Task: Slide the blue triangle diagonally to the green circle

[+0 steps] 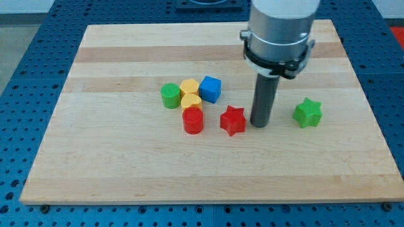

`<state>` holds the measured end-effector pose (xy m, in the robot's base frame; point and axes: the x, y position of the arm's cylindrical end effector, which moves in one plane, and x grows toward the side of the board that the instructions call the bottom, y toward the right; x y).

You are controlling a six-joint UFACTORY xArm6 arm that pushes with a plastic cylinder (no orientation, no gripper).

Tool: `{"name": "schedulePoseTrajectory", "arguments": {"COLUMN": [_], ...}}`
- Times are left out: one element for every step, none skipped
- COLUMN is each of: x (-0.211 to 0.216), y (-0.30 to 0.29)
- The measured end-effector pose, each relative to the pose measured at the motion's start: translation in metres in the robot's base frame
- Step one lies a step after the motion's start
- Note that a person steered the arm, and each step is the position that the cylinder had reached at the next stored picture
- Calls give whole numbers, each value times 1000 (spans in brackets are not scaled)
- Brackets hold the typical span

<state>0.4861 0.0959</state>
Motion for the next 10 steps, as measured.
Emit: {"name": "schedulePoseTrajectory", "arguments": {"x": [20,22,23,24,20,7,-13,-30,-30,-38], "y": [-6,-19,-32,-43,-51,-63,-73,-80,-45,7]}}
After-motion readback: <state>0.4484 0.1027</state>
